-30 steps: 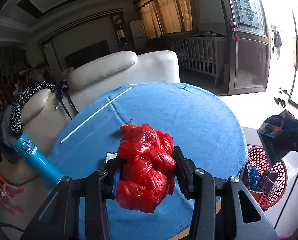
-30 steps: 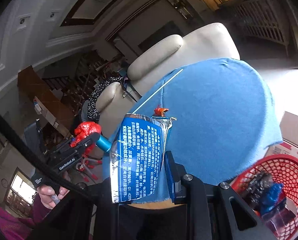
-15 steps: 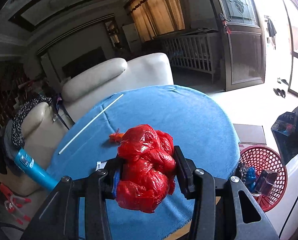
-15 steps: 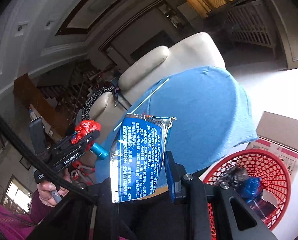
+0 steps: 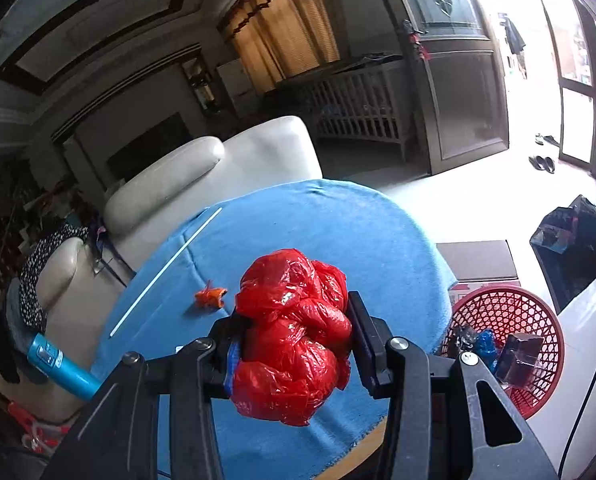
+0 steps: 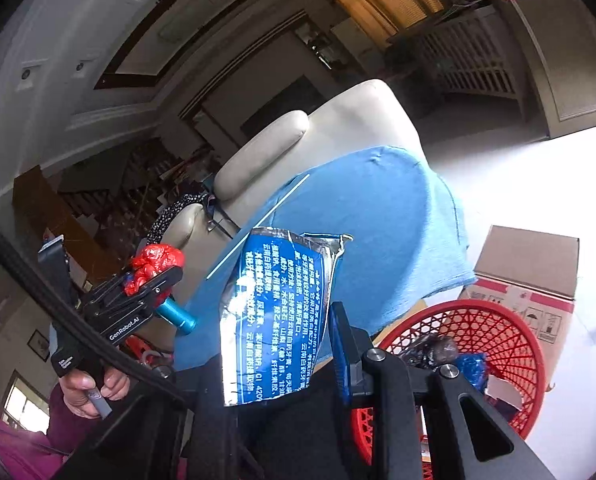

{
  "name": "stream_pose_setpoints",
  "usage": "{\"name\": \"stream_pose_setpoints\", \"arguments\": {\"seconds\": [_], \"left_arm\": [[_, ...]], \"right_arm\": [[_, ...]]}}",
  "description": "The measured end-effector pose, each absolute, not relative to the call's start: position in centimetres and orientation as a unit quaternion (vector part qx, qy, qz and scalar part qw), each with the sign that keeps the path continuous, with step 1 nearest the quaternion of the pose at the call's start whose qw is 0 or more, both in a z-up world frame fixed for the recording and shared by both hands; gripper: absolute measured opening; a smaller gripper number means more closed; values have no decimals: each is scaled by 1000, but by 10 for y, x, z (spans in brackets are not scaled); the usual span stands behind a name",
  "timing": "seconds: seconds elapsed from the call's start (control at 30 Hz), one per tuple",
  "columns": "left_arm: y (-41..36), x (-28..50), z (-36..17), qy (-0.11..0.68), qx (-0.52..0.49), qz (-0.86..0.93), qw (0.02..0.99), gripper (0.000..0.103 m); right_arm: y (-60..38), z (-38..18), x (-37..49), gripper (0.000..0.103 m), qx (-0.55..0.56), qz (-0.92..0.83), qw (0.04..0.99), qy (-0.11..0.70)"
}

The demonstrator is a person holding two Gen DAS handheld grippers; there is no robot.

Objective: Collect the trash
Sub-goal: 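Carry the red bag with the left tool while the right tool carries the packet to the basket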

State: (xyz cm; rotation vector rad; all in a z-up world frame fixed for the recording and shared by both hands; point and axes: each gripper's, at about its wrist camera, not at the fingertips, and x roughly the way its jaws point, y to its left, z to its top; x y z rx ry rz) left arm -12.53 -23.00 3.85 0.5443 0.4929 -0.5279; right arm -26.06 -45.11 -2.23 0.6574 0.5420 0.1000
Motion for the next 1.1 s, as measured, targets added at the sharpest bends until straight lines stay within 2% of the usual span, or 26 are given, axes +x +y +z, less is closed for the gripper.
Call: {"name": "stream_pose_setpoints", "arguments": {"seconds": [0.57, 1.1], "left_arm": [[-295, -158, 28, 221, 314, -311, 870, 47], [-304, -163, 14, 250, 306, -322, 861, 47]], "right_arm": [[-475, -19, -281, 26, 330, 19, 910, 251], [-477, -16, -284, 26, 328, 14, 910, 252]]}}
